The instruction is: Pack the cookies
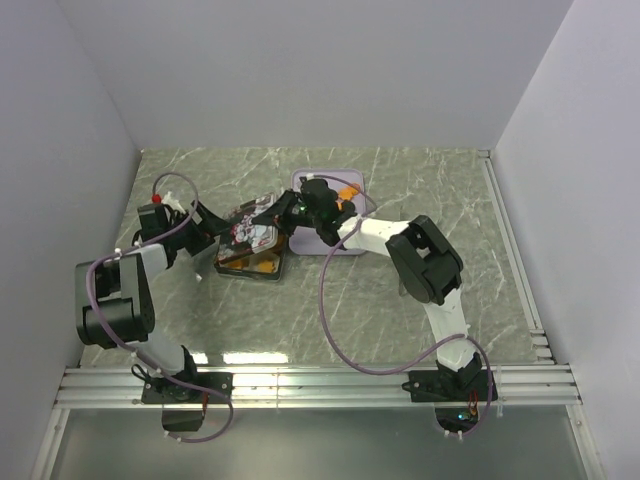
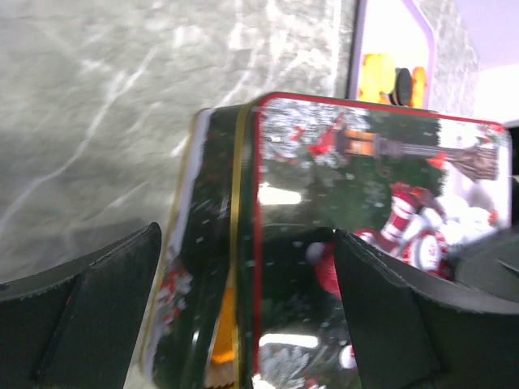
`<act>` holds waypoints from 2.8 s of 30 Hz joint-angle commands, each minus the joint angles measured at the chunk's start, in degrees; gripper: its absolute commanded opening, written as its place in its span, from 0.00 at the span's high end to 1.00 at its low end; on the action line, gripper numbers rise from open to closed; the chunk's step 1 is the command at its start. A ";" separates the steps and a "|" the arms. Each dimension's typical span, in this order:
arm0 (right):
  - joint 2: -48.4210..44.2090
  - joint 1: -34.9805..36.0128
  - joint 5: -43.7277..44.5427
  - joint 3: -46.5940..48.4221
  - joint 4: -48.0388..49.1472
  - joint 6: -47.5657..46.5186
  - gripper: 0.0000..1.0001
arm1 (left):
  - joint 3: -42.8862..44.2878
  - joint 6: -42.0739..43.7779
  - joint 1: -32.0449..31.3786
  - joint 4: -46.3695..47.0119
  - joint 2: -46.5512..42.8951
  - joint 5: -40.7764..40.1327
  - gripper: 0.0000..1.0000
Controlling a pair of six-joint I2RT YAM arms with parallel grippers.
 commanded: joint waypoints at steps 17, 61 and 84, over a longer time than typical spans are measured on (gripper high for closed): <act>-10.64 2.69 6.18 -6.05 -16.59 -14.04 0.47 | 3.30 4.09 -6.87 -1.11 3.48 0.22 0.10; -18.56 -3.47 5.04 -5.88 -37.00 -28.89 0.37 | 20.53 2.16 -20.14 -24.22 6.73 -20.35 0.06; -18.92 -3.38 -1.20 -5.53 -29.27 -30.57 0.54 | 29.41 -0.83 -23.57 -31.60 13.06 -29.30 0.05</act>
